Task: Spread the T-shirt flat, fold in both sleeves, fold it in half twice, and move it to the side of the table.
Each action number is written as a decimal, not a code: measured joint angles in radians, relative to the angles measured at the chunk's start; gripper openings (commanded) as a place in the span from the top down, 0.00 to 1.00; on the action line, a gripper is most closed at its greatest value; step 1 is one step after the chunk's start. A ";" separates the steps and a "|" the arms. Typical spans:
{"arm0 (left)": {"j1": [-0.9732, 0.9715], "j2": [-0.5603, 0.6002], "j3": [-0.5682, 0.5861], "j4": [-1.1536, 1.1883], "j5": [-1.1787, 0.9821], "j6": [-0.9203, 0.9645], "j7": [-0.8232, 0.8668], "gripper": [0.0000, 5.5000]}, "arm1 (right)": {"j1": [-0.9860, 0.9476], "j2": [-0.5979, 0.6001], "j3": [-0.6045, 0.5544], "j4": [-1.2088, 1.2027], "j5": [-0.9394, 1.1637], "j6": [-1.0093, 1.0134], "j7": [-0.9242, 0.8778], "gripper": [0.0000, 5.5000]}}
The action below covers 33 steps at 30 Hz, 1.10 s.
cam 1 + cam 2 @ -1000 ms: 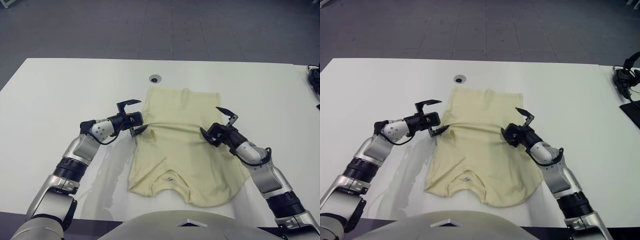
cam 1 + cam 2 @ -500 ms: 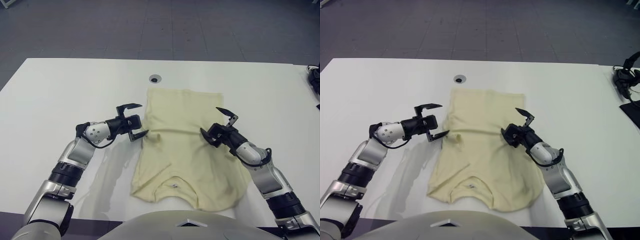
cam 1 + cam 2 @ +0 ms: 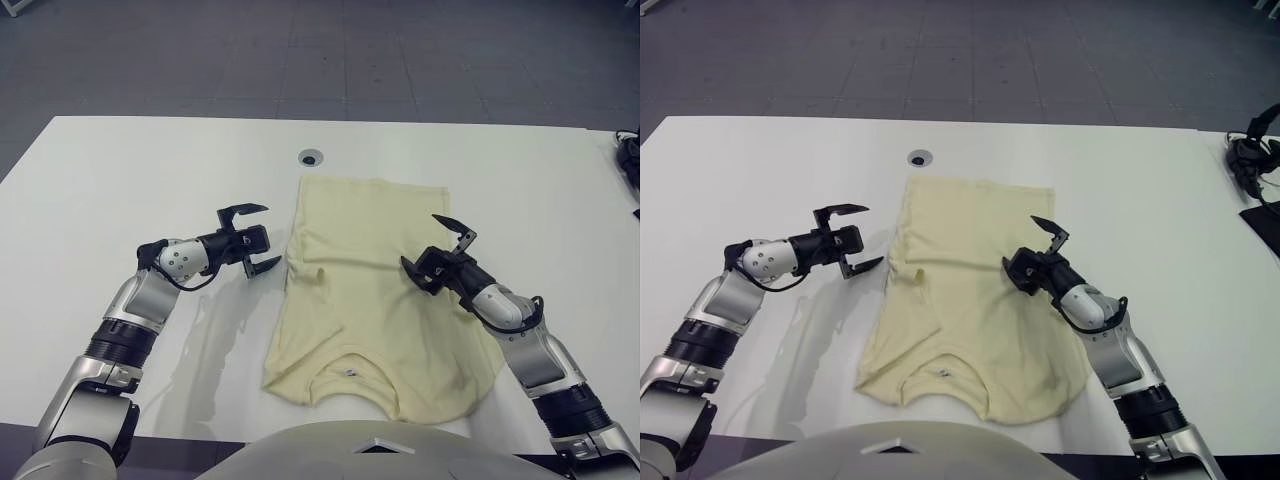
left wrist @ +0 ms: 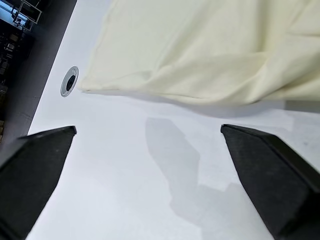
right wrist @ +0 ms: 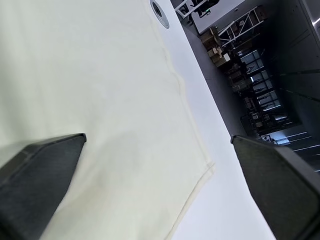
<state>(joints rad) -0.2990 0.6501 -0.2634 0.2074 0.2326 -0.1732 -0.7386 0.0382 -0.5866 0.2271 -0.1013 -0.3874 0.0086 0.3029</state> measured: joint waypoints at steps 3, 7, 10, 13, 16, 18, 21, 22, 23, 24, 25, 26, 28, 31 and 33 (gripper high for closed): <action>-0.007 0.002 0.001 0.016 0.002 -0.007 0.008 0.02 | 0.000 0.000 0.000 0.000 0.000 0.000 0.001 0.02; -0.003 0.018 0.022 0.009 -0.007 -0.003 0.003 0.02 | 0.002 0.000 -0.011 0.000 0.021 -0.007 0.009 0.02; 0.002 0.027 0.060 -0.036 -0.048 0.013 -0.004 0.02 | 0.019 0.003 -0.042 -0.023 0.077 -0.009 0.034 0.02; 0.026 0.027 0.095 -0.118 -0.091 0.038 -0.004 0.02 | 0.050 0.005 -0.087 -0.055 0.159 -0.007 0.076 0.02; 0.068 0.021 0.123 -0.202 -0.119 0.068 0.013 0.02 | 0.048 0.032 -0.184 -0.107 0.292 0.004 0.088 0.02; 0.109 -0.013 0.147 -0.277 -0.130 0.086 0.059 0.02 | 0.045 0.043 -0.242 -0.146 0.382 0.018 0.105 0.02; 0.171 -0.094 0.164 -0.396 -0.149 0.140 0.147 0.02 | 0.062 0.034 -0.312 -0.208 0.473 0.046 0.155 0.02; 0.187 -0.119 0.163 -0.423 -0.153 0.157 0.169 0.02 | 0.074 0.022 -0.327 -0.221 0.493 0.054 0.173 0.02; 0.215 -0.163 0.165 -0.467 -0.159 0.183 0.212 0.02 | 0.105 0.000 -0.359 -0.239 0.523 0.064 0.207 0.02; 0.236 -0.198 0.165 -0.502 -0.160 0.203 0.249 0.02 | 0.131 -0.018 -0.388 -0.247 0.549 0.069 0.239 0.02; 0.255 -0.232 0.163 -0.531 -0.161 0.222 0.279 0.02 | 0.156 -0.040 -0.417 -0.254 0.570 0.075 0.267 0.02; 0.278 -0.273 0.160 -0.563 -0.163 0.243 0.315 0.02 | 0.193 -0.073 -0.456 -0.265 0.588 0.080 0.306 0.02; 0.305 -0.330 0.155 -0.603 -0.170 0.269 0.365 0.02 | 0.293 -0.144 -0.524 -0.285 0.586 0.051 0.399 0.02; 0.340 -0.385 0.154 -0.637 -0.178 0.281 0.421 0.02 | 0.488 -0.239 -0.638 -0.293 0.562 -0.037 0.563 0.02; 0.371 -0.414 0.152 -0.658 -0.179 0.287 0.452 0.02 | 0.639 -0.294 -0.732 -0.298 0.530 -0.095 0.693 0.02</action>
<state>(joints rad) 0.0720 0.2356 -0.1119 -0.4508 0.0533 0.1135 -0.2865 0.6774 -0.8801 -0.5046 -0.3988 0.1431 -0.0868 0.9959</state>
